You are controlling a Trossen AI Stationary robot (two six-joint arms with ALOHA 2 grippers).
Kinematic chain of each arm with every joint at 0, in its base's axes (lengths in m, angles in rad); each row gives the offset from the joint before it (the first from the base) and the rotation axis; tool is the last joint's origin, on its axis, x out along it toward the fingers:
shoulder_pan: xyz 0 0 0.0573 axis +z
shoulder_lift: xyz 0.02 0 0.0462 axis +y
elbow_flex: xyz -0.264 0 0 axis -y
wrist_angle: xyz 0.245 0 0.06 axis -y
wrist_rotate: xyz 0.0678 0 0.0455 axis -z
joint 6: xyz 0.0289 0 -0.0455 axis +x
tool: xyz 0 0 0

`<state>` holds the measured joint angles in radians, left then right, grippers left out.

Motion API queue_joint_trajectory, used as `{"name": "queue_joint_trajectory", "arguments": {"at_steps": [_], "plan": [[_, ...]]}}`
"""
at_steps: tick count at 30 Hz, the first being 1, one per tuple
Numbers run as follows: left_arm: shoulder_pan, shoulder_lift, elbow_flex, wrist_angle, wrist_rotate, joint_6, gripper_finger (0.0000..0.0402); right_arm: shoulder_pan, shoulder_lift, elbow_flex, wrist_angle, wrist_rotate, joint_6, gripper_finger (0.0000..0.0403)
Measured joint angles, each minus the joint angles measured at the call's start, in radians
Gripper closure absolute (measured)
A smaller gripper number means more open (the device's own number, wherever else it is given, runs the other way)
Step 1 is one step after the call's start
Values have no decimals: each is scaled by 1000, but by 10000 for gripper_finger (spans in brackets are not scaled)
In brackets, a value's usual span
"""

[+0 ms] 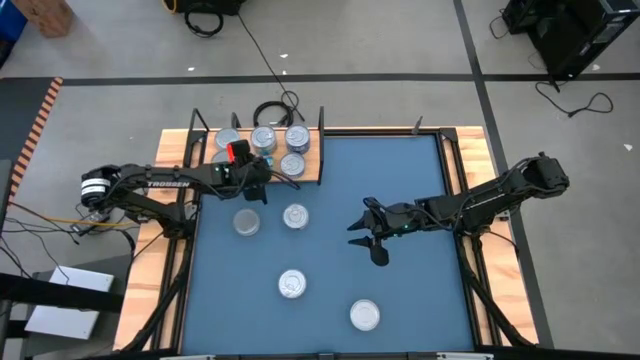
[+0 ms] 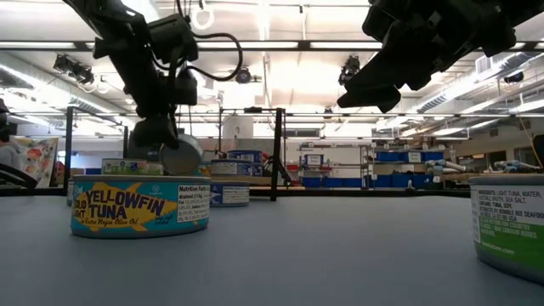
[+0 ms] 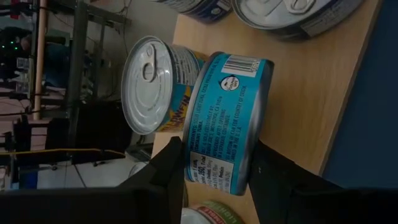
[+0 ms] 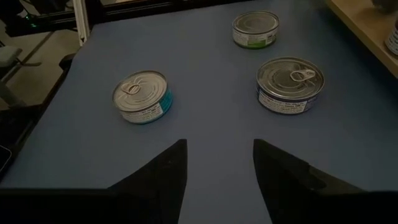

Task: Stack canned seafood by type on shelf
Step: Put the yellow blue tuna can on the shelf

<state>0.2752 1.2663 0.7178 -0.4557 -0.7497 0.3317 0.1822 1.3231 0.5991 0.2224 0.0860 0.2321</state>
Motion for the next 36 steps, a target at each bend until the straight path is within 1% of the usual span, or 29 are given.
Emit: {"name": "queue_joint_trajectory", "arguments": {"at_steps": [4,7,12,15,21,23,26,32,36], "plan": [[-1,0,-2,-7,-3,-18,254,0,0,0,0,0,0,213],[-2,-1,-2,-13,20,-19,238,0,0,0,0,0,0,213],[-3,3,-7,-68,114,-22,213,0,0,0,0,0,0,213],[-3,1,-6,-89,140,-28,209,0,0,0,0,0,0,213],[-3,1,-5,-102,133,-29,211,0,0,0,0,0,0,213],[-2,1,-5,-101,131,-26,221,1,0,0,-1,-1,0,213],[-1,1,-5,-101,121,-25,245,1,0,0,-1,-1,0,213],[0,1,-5,-121,78,-23,313,1,0,0,0,-1,0,213],[0,1,-4,-149,29,-23,357,1,0,0,0,-1,0,213]]}}
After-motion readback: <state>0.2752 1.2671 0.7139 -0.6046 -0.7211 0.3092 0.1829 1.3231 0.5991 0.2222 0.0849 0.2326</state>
